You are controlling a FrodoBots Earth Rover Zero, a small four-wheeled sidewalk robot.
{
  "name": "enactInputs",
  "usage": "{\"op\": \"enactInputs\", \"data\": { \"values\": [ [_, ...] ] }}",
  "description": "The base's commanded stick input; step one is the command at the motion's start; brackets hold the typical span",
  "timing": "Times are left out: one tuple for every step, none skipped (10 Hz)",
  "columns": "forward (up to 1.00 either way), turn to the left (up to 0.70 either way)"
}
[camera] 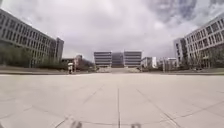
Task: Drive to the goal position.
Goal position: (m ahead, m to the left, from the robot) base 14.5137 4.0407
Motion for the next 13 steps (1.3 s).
{"op": "enactInputs", "data": {
  "values": [
    [1.00,0.00],
    [1.00,0.00],
    [1.00,0.00],
    [1.00,0.00],
    [1.00,0.00],
    [1.00,0.00],
    [1.00,0.00],
    [1.00,0.00],
    [1.00,0.00],
    [1.00,0.00],
    [1.00,0.00],
    [1.00,0.00],
    [1.00,0.00]
  ]
}}
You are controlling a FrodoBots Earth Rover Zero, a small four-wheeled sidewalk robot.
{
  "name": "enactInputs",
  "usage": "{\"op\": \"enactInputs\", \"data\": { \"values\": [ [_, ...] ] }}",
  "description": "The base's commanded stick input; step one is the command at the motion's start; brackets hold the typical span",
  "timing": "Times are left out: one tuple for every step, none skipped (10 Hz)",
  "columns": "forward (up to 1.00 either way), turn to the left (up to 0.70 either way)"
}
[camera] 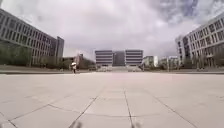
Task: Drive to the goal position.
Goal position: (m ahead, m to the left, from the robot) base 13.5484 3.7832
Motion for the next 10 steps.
{"op": "enactInputs", "data": {
  "values": [
    [1.00,0.00],
    [1.00,0.00],
    [1.00,0.00],
    [1.00,0.00],
    [1.00,0.00],
    [1.00,0.00],
    [1.00,0.00],
    [1.00,0.00],
    [1.00,0.00],
    [1.00,0.00]
  ]
}}
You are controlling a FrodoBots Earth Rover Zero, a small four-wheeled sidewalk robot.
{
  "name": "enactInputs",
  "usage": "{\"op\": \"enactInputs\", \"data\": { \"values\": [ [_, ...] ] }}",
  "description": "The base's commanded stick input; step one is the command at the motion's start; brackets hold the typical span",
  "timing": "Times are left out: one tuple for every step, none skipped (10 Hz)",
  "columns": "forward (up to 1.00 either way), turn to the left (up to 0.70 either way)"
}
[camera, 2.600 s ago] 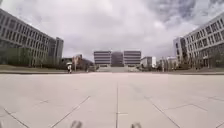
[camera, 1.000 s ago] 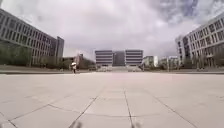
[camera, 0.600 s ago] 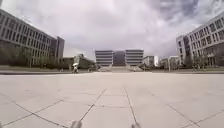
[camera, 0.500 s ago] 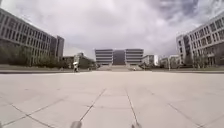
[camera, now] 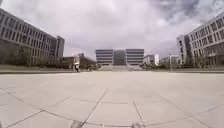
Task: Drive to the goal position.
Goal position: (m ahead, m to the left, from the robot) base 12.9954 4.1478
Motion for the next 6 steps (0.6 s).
{"op": "enactInputs", "data": {
  "values": [
    [1.00,0.00],
    [1.00,0.00],
    [1.00,0.00],
    [1.00,0.00],
    [1.00,0.00],
    [1.00,0.00]
  ]
}}
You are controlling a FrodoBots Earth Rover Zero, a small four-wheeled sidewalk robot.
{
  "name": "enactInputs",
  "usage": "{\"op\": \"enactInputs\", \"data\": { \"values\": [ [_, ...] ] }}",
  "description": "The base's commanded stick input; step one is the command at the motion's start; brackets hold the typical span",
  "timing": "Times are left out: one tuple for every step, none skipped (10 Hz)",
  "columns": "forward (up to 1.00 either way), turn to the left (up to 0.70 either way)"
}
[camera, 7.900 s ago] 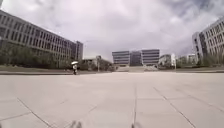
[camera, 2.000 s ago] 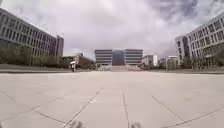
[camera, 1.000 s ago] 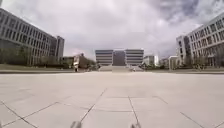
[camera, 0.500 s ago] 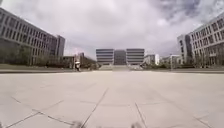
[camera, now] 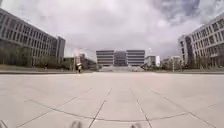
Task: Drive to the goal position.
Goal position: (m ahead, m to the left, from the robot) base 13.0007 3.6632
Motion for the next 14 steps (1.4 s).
{"op": "enactInputs", "data": {
  "values": [
    [1.00,0.00],
    [1.00,0.00],
    [1.00,0.00],
    [1.00,0.00],
    [1.00,0.00],
    [1.00,0.00],
    [1.00,0.00],
    [1.00,0.00],
    [1.00,0.00],
    [1.00,0.00],
    [1.00,0.00],
    [1.00,0.00],
    [1.00,0.00],
    [1.00,0.00]
  ]
}}
